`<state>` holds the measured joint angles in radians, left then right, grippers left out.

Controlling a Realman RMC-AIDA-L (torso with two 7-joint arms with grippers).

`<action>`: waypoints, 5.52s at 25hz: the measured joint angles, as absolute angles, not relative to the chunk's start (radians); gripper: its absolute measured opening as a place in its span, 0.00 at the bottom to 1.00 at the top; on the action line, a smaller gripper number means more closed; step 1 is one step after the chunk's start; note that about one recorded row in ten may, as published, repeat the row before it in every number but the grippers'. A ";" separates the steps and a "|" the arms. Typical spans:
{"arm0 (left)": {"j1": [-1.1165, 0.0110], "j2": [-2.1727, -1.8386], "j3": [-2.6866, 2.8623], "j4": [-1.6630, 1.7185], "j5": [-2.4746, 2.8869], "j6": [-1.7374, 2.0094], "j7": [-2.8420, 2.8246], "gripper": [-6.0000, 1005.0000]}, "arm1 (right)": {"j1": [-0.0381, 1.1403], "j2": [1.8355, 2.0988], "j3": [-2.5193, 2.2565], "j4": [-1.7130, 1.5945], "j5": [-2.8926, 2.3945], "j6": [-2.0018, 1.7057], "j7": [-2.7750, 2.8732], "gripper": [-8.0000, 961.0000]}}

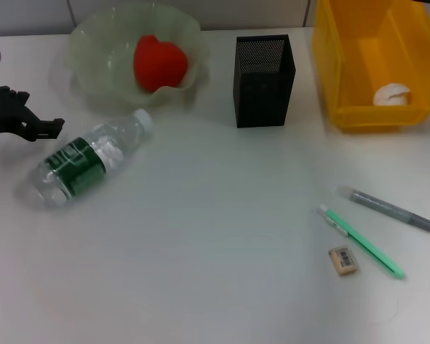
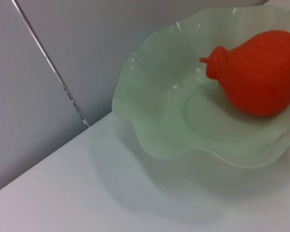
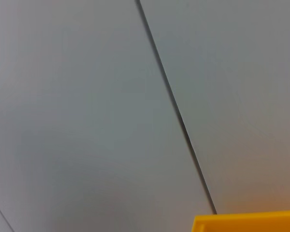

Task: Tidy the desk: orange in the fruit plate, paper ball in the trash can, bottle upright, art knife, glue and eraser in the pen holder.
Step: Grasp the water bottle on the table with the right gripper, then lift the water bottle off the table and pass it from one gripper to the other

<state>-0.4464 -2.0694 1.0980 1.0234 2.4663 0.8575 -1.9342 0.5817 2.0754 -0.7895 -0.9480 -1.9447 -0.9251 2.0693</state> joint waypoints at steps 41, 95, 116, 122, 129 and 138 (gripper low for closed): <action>-0.475 -2.076 1.661 1.237 2.346 1.002 -2.219 0.80 | 0.534 2.077 -0.782 -0.934 -1.920 -0.954 2.011 0.73; -0.590 -2.079 1.677 1.102 2.710 0.913 -2.425 0.75 | 0.495 2.069 -0.766 -0.889 -1.764 -1.005 1.916 0.73; -0.583 -2.077 1.673 1.163 2.723 0.979 -2.421 0.44 | 0.500 2.069 -0.729 -0.880 -1.764 -1.005 1.901 0.73; -0.407 -2.070 1.509 1.388 2.487 0.984 -2.290 0.44 | 0.514 2.068 -0.727 -0.880 -1.764 -1.004 1.899 0.73; -0.266 -2.069 1.323 1.397 2.113 0.988 -2.057 0.44 | 0.540 2.067 -0.728 -0.866 -1.764 -0.993 1.887 0.73; -0.224 -2.068 1.111 1.221 1.777 1.093 -1.780 0.44 | 0.564 2.064 -0.730 -0.858 -1.766 -0.986 1.887 0.73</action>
<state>-0.2237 -2.0681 1.1110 1.2205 1.7771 1.0931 -1.7798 0.5640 2.0644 -0.7301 -0.8580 -1.7662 -0.9859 1.8867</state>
